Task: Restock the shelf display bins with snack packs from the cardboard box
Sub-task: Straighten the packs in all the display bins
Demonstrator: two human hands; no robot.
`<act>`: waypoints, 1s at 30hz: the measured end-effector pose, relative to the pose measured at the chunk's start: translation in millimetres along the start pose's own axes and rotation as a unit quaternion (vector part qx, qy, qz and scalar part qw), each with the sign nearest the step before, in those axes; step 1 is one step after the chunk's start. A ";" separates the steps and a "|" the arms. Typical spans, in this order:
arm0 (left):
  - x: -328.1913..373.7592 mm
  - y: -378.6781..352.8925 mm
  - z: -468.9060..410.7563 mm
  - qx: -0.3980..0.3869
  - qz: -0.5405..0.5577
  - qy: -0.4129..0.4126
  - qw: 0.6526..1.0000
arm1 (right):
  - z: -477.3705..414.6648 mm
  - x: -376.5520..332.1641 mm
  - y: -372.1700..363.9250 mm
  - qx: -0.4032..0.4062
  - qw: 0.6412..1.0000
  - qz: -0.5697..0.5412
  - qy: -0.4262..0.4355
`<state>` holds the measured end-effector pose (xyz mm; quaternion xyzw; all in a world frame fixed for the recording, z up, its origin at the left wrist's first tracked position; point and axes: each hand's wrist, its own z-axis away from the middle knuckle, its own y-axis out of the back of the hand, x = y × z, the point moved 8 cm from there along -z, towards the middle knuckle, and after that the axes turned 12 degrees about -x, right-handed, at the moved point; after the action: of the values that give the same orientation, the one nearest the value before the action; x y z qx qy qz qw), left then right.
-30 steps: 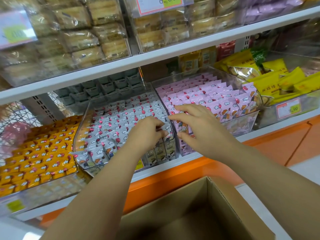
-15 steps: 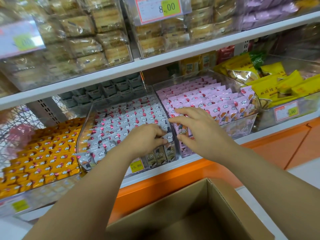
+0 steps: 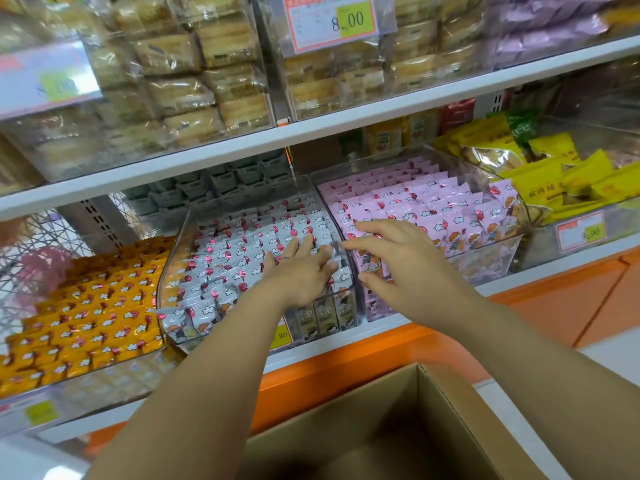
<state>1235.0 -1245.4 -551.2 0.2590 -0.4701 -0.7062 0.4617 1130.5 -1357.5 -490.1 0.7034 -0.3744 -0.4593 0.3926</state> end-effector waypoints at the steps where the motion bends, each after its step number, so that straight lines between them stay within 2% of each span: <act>1: -0.2 -1.5 2.1 -0.014 0.001 -0.003 1.000 | 0.1 0.2 -0.1 0.000 1.000 0.000 0.000; 5: -0.5 -5.2 11.7 -0.032 0.040 -0.022 0.998 | -0.6 0.7 -0.8 -0.001 1.000 0.002 0.000; 10: 3.4 0.2 7.5 0.019 0.011 -0.025 0.999 | -0.3 -1.3 2.4 -0.008 1.000 -0.004 -0.006; 13: 0.3 4.3 1.7 0.023 0.018 -0.029 0.999 | -1.9 -2.1 4.0 -0.030 0.999 -0.005 -0.016; 17: 4.2 10.8 9.0 -0.053 -0.002 -0.043 0.998 | -4.4 -7.0 9.8 -0.036 0.998 -0.004 -0.043; 19: 5.6 23.4 30.4 -0.064 0.069 -0.082 0.992 | -6.4 -15.9 12.7 -0.025 0.999 0.013 -0.046; 20: 3.7 33.0 45.2 -0.035 0.106 -0.098 0.989 | -7.2 -22.2 14.5 -0.017 0.999 0.011 -0.041; 22: -12.9 51.2 77.6 0.073 0.134 -0.106 0.983 | -9.6 -38.0 13.9 -0.013 1.000 -0.013 -0.024; 25: -53.6 54.0 125.5 0.212 0.097 -0.062 0.971 | -16.0 -64.2 -6.1 -0.066 0.997 -0.037 0.009; 27: -80.6 41.6 144.3 0.236 0.050 -0.020 0.970 | -19.9 -84.4 -31.0 -0.123 0.991 -0.031 0.039; 30: -113.3 16.9 153.6 0.244 -0.005 0.026 0.969 | -25.8 -112.8 -76.8 -0.196 0.975 0.050 0.089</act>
<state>1168.8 -1080.9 -478.6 0.3843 -0.6151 -0.5652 0.3929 1133.9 -1220.4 -512.2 0.6312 -0.2747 -0.4392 0.5772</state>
